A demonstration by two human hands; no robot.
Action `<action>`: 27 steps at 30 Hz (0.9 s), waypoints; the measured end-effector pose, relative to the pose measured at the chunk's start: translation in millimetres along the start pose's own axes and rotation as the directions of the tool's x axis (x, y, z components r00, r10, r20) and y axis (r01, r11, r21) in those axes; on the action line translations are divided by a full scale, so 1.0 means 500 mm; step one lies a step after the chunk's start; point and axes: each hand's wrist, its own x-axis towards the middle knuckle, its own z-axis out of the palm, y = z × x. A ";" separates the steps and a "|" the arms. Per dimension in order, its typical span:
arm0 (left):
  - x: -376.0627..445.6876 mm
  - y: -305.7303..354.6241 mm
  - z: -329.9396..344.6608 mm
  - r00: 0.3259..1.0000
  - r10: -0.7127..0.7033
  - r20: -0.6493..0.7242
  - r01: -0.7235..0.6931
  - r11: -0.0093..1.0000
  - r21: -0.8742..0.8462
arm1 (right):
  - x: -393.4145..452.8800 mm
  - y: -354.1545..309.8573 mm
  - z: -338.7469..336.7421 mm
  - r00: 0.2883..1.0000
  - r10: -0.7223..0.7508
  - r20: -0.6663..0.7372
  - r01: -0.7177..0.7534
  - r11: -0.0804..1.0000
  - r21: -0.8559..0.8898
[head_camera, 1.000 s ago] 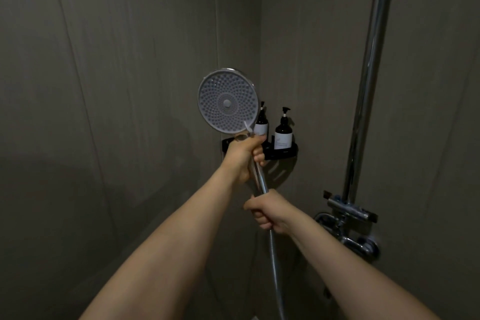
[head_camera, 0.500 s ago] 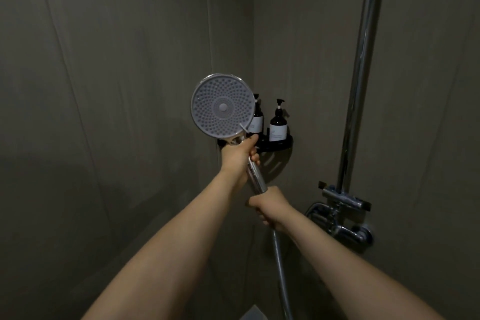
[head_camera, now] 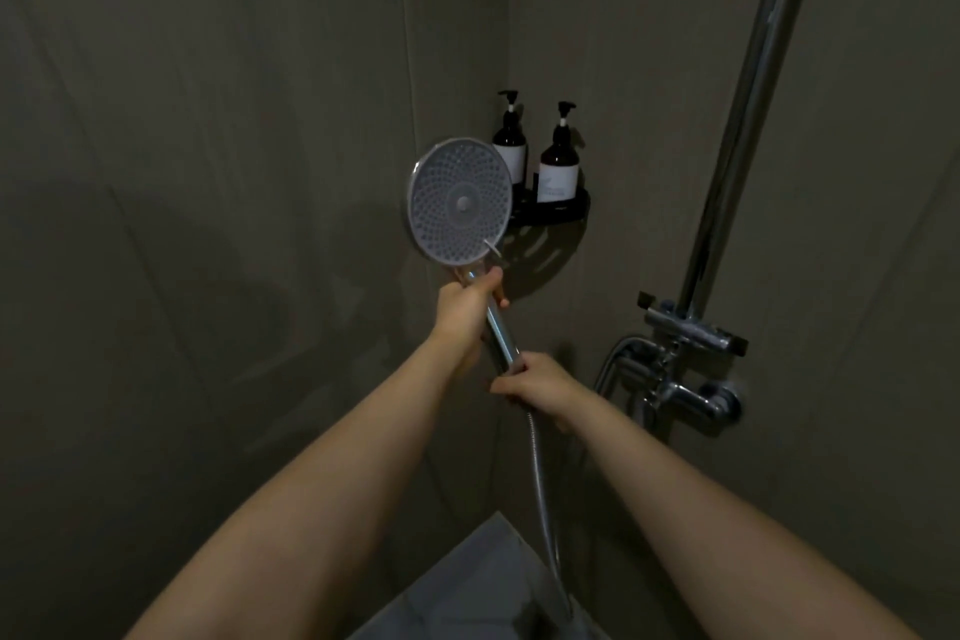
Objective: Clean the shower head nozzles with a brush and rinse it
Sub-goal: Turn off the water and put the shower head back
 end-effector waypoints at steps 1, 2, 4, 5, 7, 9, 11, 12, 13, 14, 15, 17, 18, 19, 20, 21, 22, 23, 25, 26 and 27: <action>0.006 -0.015 0.000 1.000 -0.006 -0.021 0.006 1.000 0.013 | 0.005 0.012 -0.008 1.000 -0.010 0.017 0.010 1.000 -0.016; 0.013 -0.030 0.000 0.999 -0.009 -0.035 0.010 1.000 0.029 | 0.011 0.028 -0.018 1.000 -0.010 0.027 0.010 1.000 -0.011; 0.025 -0.063 -0.002 0.999 -0.008 -0.045 0.010 0.999 0.041 | 0.028 0.072 -0.050 0.998 0.033 -0.055 -0.032 0.999 0.019; 0.031 -0.077 -0.004 0.999 -0.007 -0.041 0.009 0.999 0.043 | 0.040 0.099 -0.074 0.985 0.063 -0.159 -0.059 0.998 0.030; 0.042 -0.104 -0.007 0.999 -0.017 -0.044 0.020 0.998 0.054 | 0.059 0.149 -0.127 0.886 0.154 -0.438 -0.161 0.987 0.021; 0.052 -0.122 -0.002 0.997 -0.039 -0.062 0.042 0.998 0.045 | 0.066 0.189 -0.182 0.705 0.267 -0.657 -0.265 0.958 0.106; 0.062 -0.135 0.010 0.995 -0.057 -0.078 0.060 0.998 0.036 | 0.065 0.215 -0.221 0.579 0.382 -0.720 -0.316 0.920 0.233; 0.066 -0.139 0.017 0.995 -0.058 -0.079 0.061 0.997 0.038 | 0.070 0.225 -0.234 0.560 0.407 -0.721 -0.345 0.906 0.243; 0.070 -0.143 0.025 0.996 -0.057 -0.074 0.060 0.997 0.040 | 0.077 0.235 -0.244 0.564 0.415 -0.714 -0.377 0.899 0.225; 0.073 -0.147 0.032 0.996 -0.055 -0.065 0.057 0.998 0.040 | 0.085 0.241 -0.252 0.572 0.411 -0.710 -0.401 0.895 0.195; 0.076 -0.150 0.038 0.997 -0.053 -0.052 0.055 0.998 0.037 | 0.095 0.247 -0.259 0.583 0.414 -0.700 -0.419 0.891 0.178; 0.082 -0.158 0.047 0.998 -0.062 -0.026 0.063 0.997 0.039 | 0.113 0.248 -0.267 0.603 0.394 -0.693 -0.424 0.895 0.141; 0.087 -0.162 0.049 0.997 -0.072 -0.016 0.073 0.996 0.047 | 0.122 0.246 -0.269 0.611 0.388 -0.690 -0.423 0.897 0.130; 0.094 -0.165 0.051 0.997 -0.080 -0.009 0.080 0.995 0.056 | 0.125 0.237 -0.271 0.611 0.387 -0.690 -0.433 0.894 0.117; 0.102 -0.168 0.051 0.997 -0.083 -0.003 0.083 0.994 0.065 | 0.129 0.231 -0.271 0.615 0.390 -0.685 -0.455 0.885 0.096; 0.114 -0.170 0.051 0.997 -0.083 0.001 0.082 0.994 0.072 | 0.133 0.224 -0.269 0.610 0.390 -0.690 -0.472 0.878 0.079; 0.125 -0.172 0.051 0.997 -0.081 0.005 0.081 0.994 0.077 | 0.136 0.217 -0.267 0.601 0.387 -0.699 -0.499 0.865 0.051; 0.137 -0.174 0.050 0.997 -0.083 0.010 0.082 0.994 0.076 | 0.138 0.212 -0.265 0.600 0.366 -0.712 -0.528 0.849 -0.008; 0.157 -0.178 0.049 0.995 -0.097 0.026 0.095 0.993 0.063 | 0.141 0.203 -0.254 0.624 0.280 -0.729 -0.579 0.792 -0.191; 0.167 -0.181 0.049 0.994 -0.104 0.036 0.102 0.993 0.057 | 0.144 0.205 -0.246 0.629 0.247 -0.737 -0.604 0.752 -0.263; 0.176 -0.185 0.051 0.993 -0.110 0.047 0.107 0.993 0.053 | 0.148 0.209 -0.240 0.631 0.238 -0.739 -0.624 0.721 -0.300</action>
